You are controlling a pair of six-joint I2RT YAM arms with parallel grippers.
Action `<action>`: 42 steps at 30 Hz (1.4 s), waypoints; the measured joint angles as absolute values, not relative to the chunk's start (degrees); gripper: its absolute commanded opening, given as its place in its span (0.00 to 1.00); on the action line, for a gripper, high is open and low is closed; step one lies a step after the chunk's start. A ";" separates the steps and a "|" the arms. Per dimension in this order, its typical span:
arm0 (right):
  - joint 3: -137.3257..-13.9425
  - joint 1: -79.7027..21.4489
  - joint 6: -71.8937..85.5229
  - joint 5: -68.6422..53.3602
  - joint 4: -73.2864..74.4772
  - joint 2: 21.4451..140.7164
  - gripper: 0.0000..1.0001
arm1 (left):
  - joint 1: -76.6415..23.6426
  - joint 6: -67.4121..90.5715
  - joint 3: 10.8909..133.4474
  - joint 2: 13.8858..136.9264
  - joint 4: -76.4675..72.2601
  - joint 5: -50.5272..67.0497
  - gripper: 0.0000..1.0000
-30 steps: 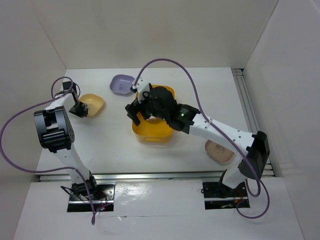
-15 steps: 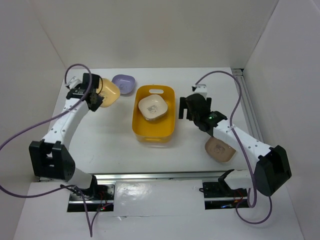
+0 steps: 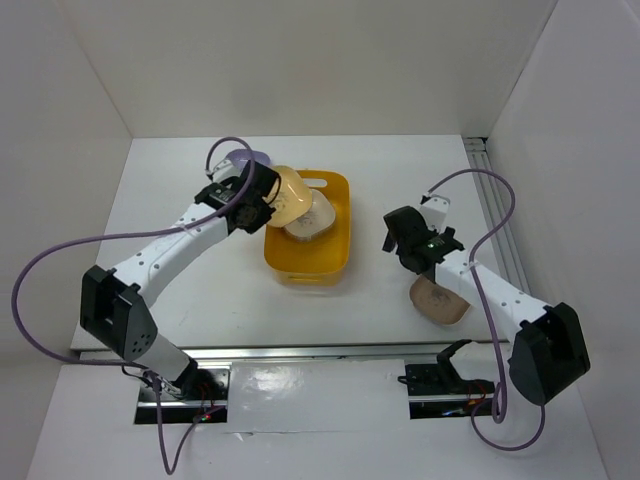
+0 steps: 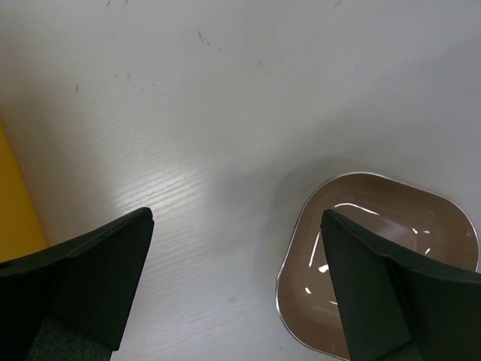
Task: Place the plates into the plastic bin on the countertop
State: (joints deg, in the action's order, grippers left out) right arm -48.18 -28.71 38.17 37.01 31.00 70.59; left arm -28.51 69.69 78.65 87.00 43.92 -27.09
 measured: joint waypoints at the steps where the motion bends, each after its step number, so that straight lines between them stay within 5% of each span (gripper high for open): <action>1: -47.88 -28.71 39.00 37.36 31.48 70.19 1.00 | -29.80 71.02 79.50 87.79 43.92 -27.22 0.00; 11: -42.87 -28.73 43.31 37.10 33.26 69.17 1.00 | -33.61 80.40 85.54 98.96 44.58 -26.74 0.04; 14: -42.48 -28.88 44.10 37.17 33.98 68.20 1.00 | -33.54 81.54 85.97 101.97 45.04 -26.26 0.22; 15: -42.41 -28.99 44.16 37.23 34.02 67.90 1.00 | -33.54 81.78 86.17 102.83 45.06 -25.98 0.40; 18: -42.41 -29.39 44.58 37.36 34.54 67.29 1.00 | -33.65 82.32 86.70 104.49 44.91 -24.71 0.71; 21: -42.41 -29.78 45.30 37.76 35.51 67.20 1.00 | -34.00 82.61 87.02 104.47 44.75 -23.94 0.81; 28: -41.67 -30.92 47.81 38.06 36.51 66.83 1.00 | -36.97 82.30 87.22 100.79 42.44 -22.70 0.93; 36: -37.41 -29.23 51.29 34.30 35.42 66.92 0.98 | -39.59 78.17 87.81 91.20 41.74 -22.22 0.94; 41: -35.38 -26.17 51.44 32.03 31.53 69.76 0.82 | -39.57 73.63 86.61 81.58 40.36 -23.07 1.00; 42: -34.87 -25.23 51.31 31.29 30.39 70.76 0.72 | -39.57 73.14 85.91 79.09 40.18 -23.62 1.00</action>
State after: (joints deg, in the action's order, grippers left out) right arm -34.87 -25.23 51.31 31.29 30.39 70.76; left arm -39.57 73.14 85.91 79.09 40.18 -23.62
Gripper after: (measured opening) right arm 0.840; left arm 0.994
